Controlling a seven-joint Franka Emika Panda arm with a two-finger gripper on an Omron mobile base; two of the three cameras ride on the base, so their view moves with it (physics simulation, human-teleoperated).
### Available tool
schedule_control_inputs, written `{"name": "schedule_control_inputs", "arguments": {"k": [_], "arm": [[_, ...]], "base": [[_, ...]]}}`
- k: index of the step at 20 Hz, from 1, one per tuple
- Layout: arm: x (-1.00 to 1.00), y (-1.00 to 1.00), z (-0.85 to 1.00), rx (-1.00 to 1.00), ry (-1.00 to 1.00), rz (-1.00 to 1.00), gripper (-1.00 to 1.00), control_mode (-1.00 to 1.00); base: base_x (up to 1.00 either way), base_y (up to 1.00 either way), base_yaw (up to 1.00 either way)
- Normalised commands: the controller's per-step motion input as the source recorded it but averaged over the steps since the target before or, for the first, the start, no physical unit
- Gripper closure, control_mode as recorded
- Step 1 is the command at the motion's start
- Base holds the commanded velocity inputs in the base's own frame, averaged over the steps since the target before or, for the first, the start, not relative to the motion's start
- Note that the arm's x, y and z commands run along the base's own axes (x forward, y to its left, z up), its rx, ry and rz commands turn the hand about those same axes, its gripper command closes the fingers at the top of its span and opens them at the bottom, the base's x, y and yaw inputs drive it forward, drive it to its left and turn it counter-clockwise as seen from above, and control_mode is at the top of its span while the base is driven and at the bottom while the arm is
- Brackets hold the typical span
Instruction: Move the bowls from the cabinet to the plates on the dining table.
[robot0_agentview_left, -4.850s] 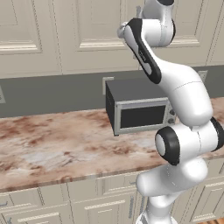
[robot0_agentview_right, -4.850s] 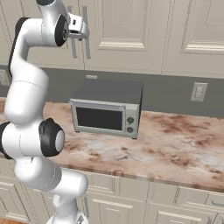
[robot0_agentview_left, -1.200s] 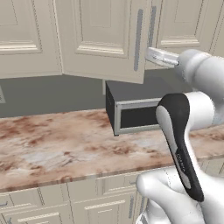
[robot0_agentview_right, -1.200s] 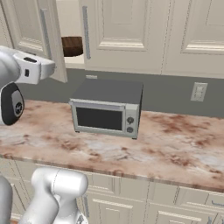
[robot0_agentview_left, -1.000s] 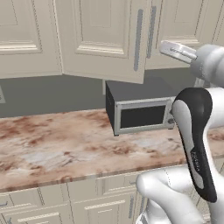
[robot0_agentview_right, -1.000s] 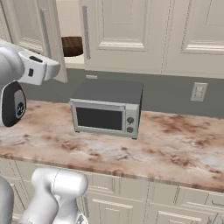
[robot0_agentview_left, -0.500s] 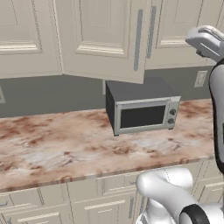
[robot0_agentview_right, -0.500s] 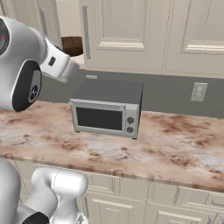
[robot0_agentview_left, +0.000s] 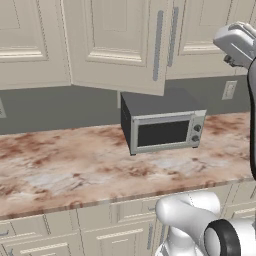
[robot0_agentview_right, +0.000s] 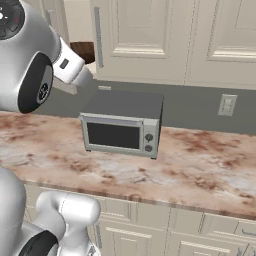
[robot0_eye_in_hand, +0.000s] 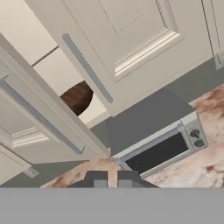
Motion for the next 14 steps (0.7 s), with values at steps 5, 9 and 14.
{"name": "schedule_control_inputs", "arguments": {"k": [5,9,14], "arm": [[0.06,0.00,-0.07,0.04,0.01,0.00,-1.00,-1.00],[0.11,0.00,0.00,0.01,0.00,0.00,-1.00,-1.00],[0.46,0.00,0.00,0.12,0.00,0.00,-1.00,-1.00]], "base": [[0.00,0.00,0.00],[0.00,0.00,0.00],[0.00,0.00,0.00]]}}
